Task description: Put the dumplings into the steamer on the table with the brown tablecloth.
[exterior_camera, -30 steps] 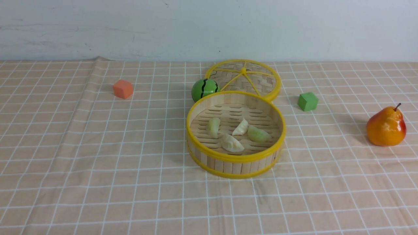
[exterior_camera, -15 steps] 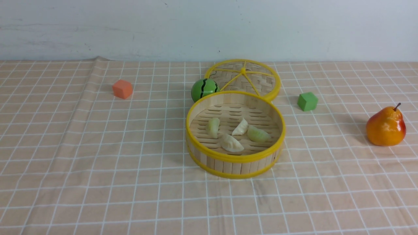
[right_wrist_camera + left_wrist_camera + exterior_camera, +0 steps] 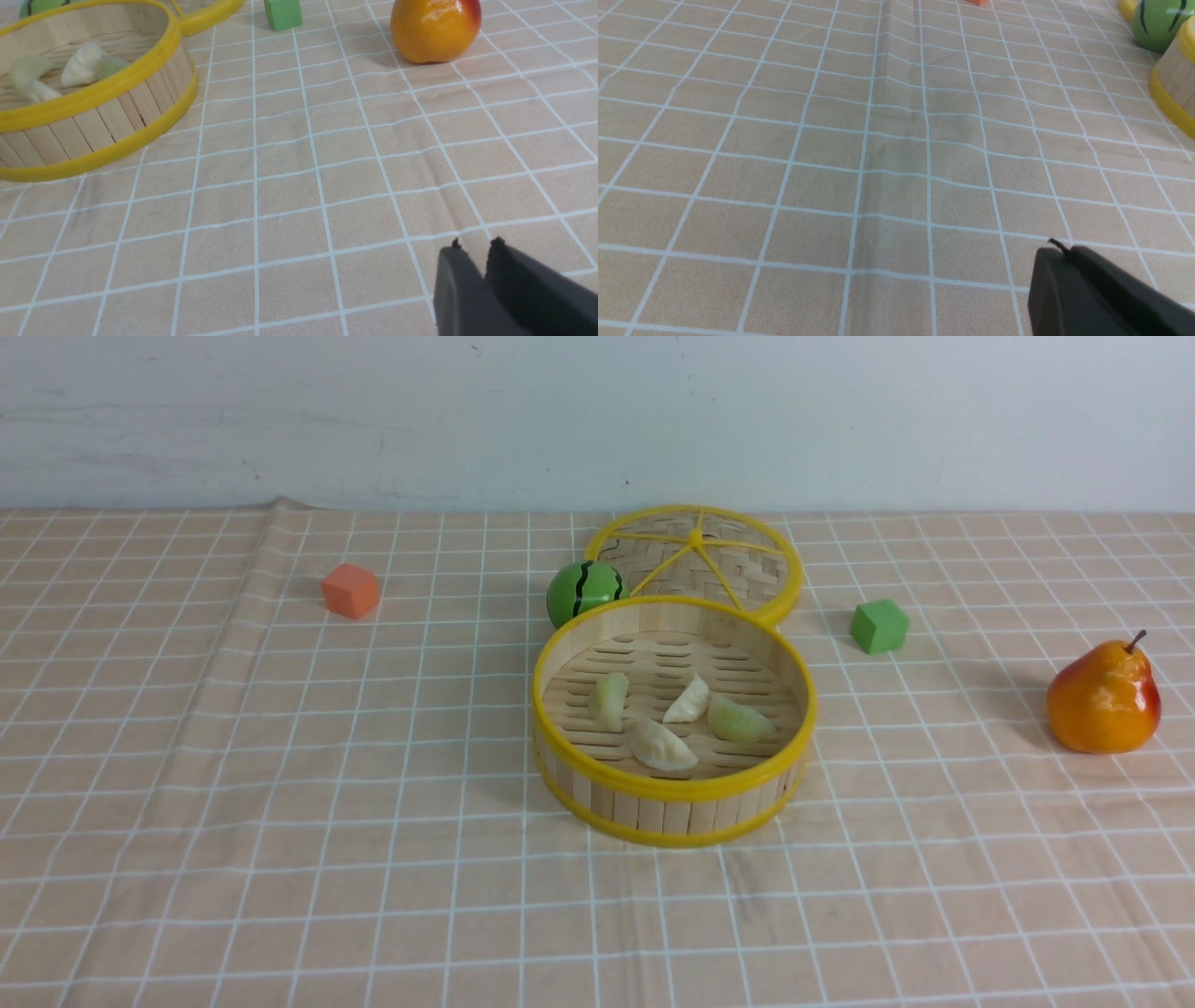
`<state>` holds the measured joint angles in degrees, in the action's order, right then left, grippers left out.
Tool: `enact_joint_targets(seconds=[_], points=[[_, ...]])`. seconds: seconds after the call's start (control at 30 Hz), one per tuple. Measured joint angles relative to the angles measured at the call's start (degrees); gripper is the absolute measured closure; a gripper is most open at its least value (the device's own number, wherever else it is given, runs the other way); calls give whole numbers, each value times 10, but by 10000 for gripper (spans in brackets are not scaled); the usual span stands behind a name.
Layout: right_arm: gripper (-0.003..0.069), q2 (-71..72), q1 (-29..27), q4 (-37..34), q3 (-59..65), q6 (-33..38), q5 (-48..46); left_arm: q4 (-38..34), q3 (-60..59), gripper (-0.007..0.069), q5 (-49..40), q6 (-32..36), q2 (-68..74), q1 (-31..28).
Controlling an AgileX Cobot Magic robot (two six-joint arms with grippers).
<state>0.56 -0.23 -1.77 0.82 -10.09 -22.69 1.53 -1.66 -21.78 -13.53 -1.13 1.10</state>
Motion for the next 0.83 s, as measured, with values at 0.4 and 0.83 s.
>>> enact_joint_targets(seconds=[0.4,0.83], points=[[547,0,0,0,0,0,0,0,0,636,0,0,0,0],[530,0,0,0,0,0,0,0,0,629,0,0,0,0]])
